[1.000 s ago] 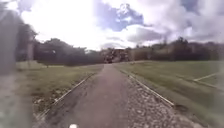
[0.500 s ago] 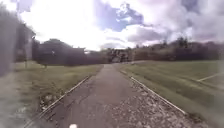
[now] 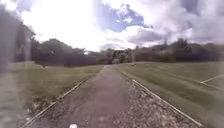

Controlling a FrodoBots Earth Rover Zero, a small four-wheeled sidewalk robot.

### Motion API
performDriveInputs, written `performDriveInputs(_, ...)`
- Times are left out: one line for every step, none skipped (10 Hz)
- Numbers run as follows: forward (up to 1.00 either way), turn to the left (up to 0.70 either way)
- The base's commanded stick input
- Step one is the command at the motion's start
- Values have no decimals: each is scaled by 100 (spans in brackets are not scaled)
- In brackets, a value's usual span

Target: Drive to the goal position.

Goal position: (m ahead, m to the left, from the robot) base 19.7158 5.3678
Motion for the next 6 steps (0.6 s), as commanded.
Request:
performDriveInputs(70, 1)
performDriveInputs(70, 1)
performDriveInputs(70, 1)
performDriveInputs(70, 1)
performDriveInputs(70, 1)
performDriveInputs(70, 1)
